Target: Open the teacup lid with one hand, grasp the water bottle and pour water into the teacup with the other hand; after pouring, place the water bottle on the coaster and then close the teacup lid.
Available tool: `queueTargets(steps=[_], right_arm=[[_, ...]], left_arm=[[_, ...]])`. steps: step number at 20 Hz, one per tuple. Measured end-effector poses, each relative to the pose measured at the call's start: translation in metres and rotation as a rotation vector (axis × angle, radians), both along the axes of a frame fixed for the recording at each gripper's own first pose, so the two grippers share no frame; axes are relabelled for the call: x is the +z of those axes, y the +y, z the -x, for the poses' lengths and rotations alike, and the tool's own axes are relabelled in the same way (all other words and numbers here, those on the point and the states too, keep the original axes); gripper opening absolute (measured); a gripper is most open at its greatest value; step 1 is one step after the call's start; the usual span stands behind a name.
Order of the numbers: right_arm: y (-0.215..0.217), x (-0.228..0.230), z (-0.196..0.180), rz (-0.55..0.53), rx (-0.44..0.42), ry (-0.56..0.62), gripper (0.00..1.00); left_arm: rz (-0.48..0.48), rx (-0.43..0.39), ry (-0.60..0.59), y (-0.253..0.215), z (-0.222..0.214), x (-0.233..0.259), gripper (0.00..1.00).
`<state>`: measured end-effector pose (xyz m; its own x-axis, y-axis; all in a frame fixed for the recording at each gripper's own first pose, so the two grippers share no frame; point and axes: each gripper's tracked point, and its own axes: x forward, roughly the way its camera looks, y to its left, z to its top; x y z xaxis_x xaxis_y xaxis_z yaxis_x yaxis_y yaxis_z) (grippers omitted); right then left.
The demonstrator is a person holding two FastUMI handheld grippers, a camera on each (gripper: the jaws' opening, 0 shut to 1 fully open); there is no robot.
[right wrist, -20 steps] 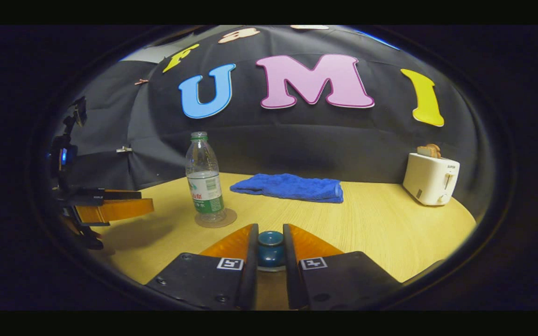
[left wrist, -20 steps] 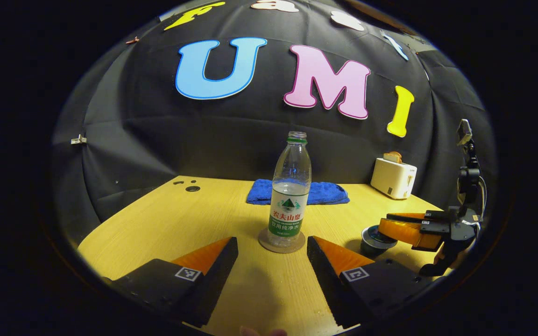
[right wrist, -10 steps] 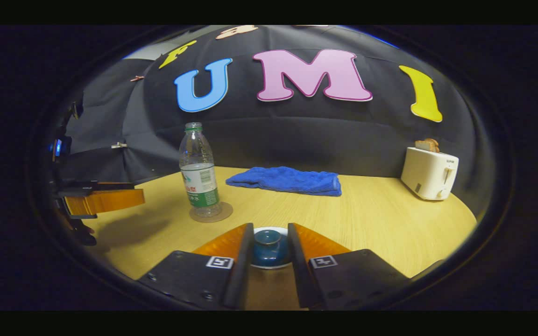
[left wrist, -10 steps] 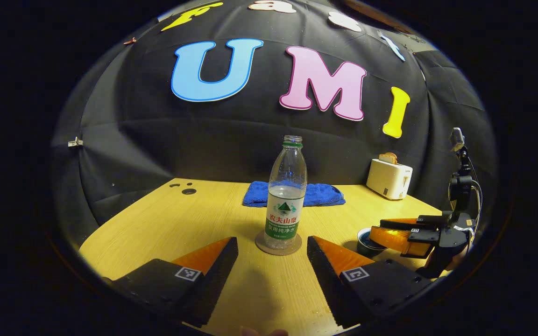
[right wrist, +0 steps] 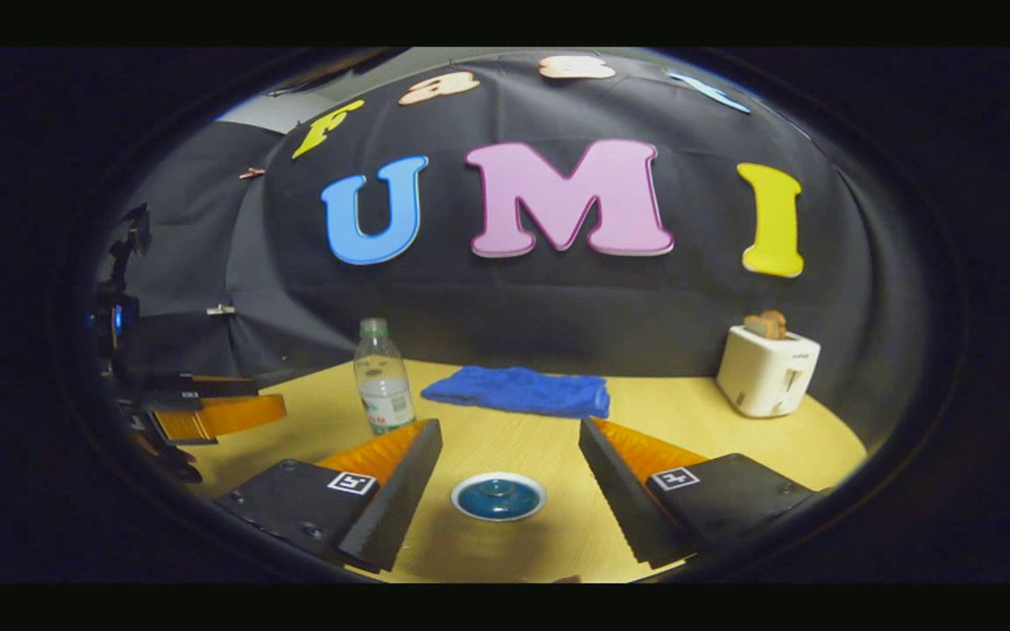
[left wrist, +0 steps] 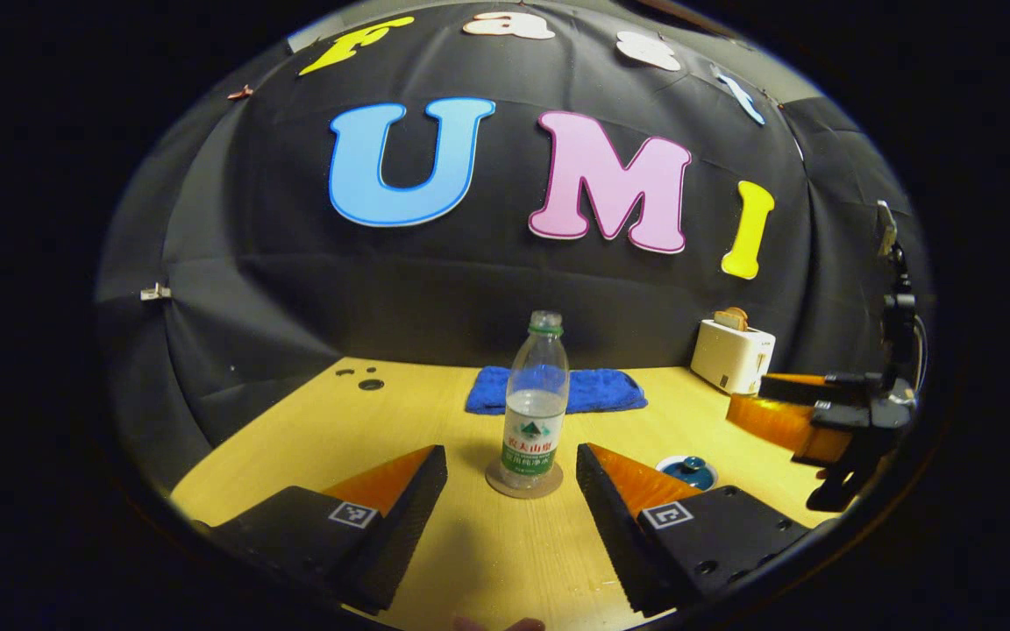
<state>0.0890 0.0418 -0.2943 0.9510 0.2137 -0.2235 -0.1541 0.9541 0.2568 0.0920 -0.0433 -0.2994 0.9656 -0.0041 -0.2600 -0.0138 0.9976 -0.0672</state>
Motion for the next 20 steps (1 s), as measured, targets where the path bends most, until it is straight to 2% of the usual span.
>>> queueTargets(steps=[6,9,15,20], right_arm=[[-0.017,0.103,0.025,0.008,-0.022,-0.021,0.97],[-0.016,0.143,0.041,0.015,-0.048,-0.038,0.97],[-0.018,0.193,0.064,0.036,-0.085,-0.060,0.98],[-0.023,0.222,0.082,0.079,-0.143,-0.080,0.96]], left_arm=[[-0.021,-0.020,-0.013,-0.003,0.026,0.076,0.94],[0.030,-0.046,-0.035,-0.007,0.041,0.114,0.94],[0.084,-0.010,-0.046,0.023,0.060,0.158,0.94],[0.063,-0.070,-0.098,0.026,0.067,0.183,0.93]])
